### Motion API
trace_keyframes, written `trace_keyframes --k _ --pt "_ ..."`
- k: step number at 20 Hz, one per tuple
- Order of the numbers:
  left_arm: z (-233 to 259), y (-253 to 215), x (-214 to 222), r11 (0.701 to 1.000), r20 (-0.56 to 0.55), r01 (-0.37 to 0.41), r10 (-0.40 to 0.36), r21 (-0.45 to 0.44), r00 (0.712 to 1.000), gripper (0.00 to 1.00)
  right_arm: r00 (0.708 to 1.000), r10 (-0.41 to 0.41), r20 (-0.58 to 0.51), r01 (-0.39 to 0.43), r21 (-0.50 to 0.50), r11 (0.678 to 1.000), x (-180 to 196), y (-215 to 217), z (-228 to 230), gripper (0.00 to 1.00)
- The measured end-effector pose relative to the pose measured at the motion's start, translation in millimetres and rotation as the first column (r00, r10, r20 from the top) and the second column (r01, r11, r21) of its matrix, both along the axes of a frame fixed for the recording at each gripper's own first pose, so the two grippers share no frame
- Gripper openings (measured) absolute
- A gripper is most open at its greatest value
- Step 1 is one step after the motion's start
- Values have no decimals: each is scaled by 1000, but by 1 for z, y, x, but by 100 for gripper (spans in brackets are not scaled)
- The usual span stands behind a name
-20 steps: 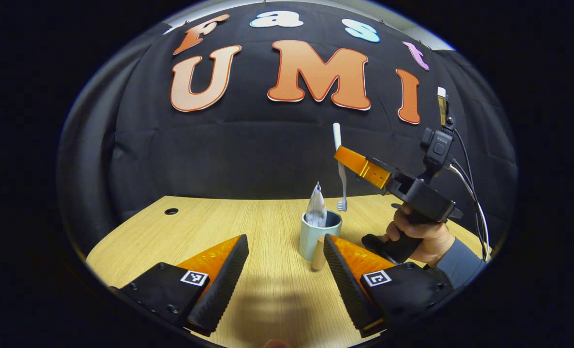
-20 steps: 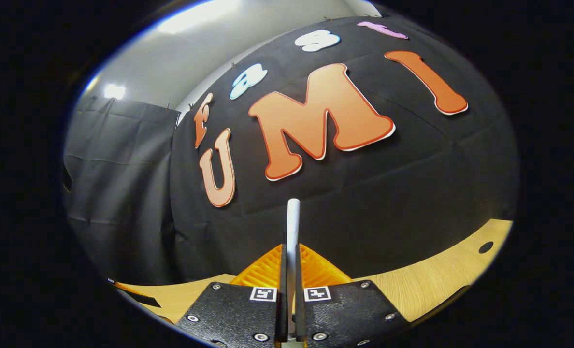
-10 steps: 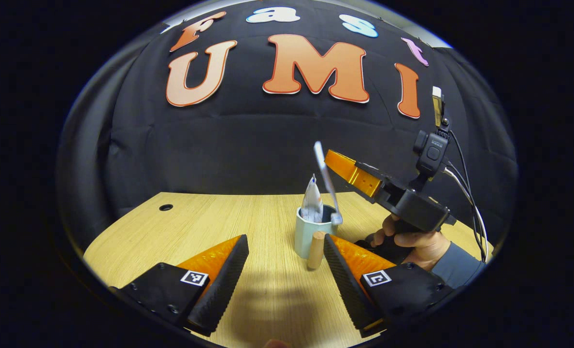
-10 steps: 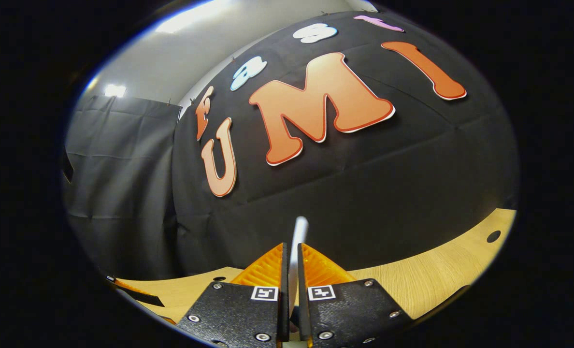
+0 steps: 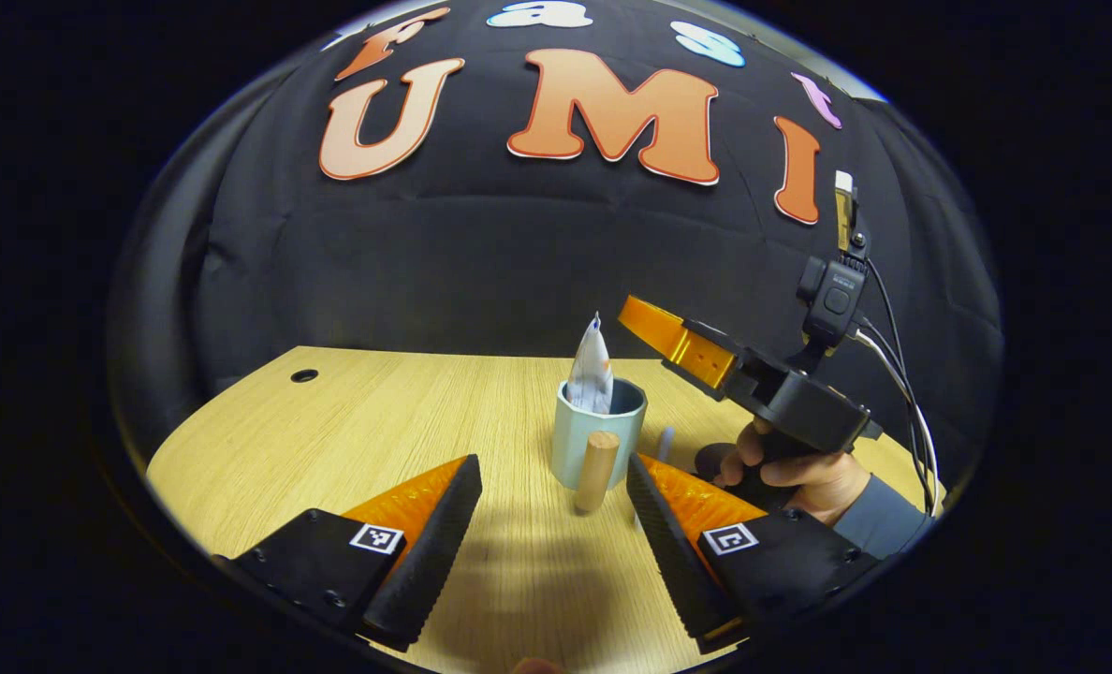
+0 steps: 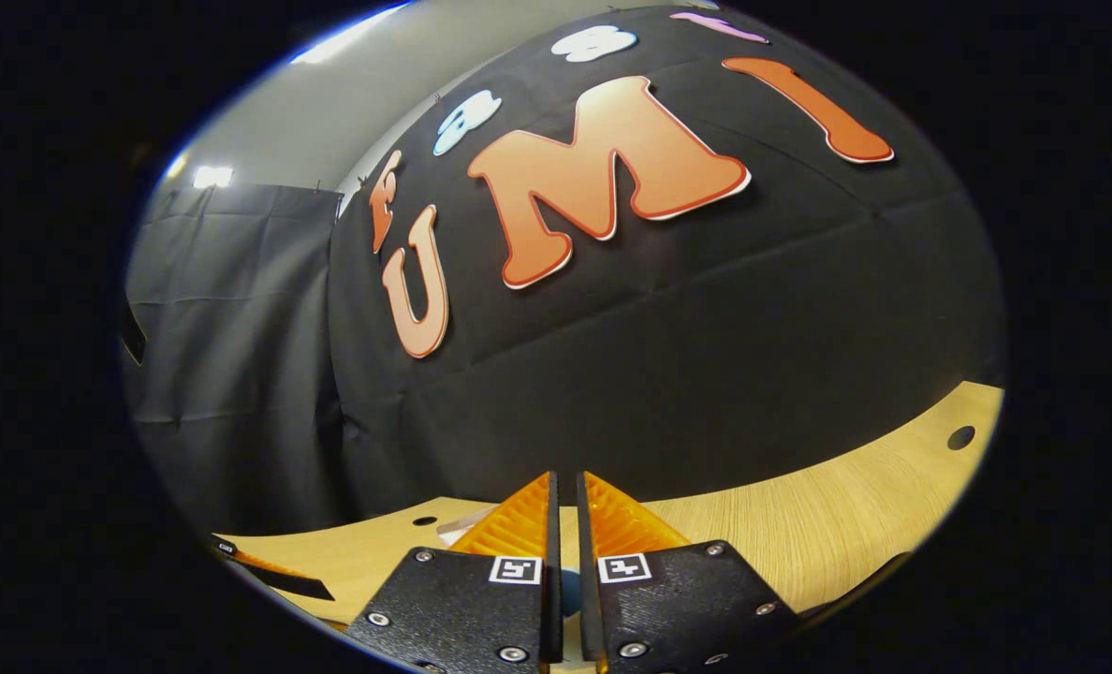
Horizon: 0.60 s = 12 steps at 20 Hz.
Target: Put the toothbrush and toothpaste on the desktop into the cup, then pick up the cup and place it on the coaster on the desktop.
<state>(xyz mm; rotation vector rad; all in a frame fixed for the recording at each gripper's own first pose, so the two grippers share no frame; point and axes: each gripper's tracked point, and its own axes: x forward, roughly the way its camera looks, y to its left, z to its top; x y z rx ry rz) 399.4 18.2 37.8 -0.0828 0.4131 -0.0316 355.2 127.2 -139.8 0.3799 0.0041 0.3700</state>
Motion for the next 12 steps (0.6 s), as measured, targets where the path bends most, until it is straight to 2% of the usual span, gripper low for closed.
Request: trace_keyframes --k 2,3,5,6,7,9,10,11,12 --pt "-1 -1 0 1000 -8 4 -4 3 1000 100 1000 -24 -16 24 -32 999 1 -17 3 7" --pt "-1 -2 1 1000 -7 6 -6 4 1000 100 998 -43 -47 41 -55 998 1 -28 0 11" --pt "0 -2 -1 1000 -8 8 -8 8 1000 100 982 -79 -170 61 -104 993 -6 -47 -21 17" --pt "1 -3 -2 1000 -11 11 -10 10 1000 100 958 -103 -267 66 -143 987 -10 -59 -41 20" --pt "1 -3 -3 1000 -13 12 -12 11 1000 100 921 -114 -374 53 -170 984 -19 -69 -62 26" --pt "6 -2 -8 1000 -13 15 -15 9 1000 100 822 -112 -559 11 -180 984 -45 -82 -97 34" --pt "10 -1 -11 1000 -10 15 -15 8 1000 100 779 -112 -617 -4 -184 983 -60 -85 -102 37" --pt "11 0 -13 1000 -8 13 -13 7 1000 100 756 -119 -643 -18 -202 979 -67 -87 -105 31" --pt "13 2 -16 1000 -5 11 -11 4 1000 100 742 -149 -654 -20 -243 970 -75 -92 -108 44"
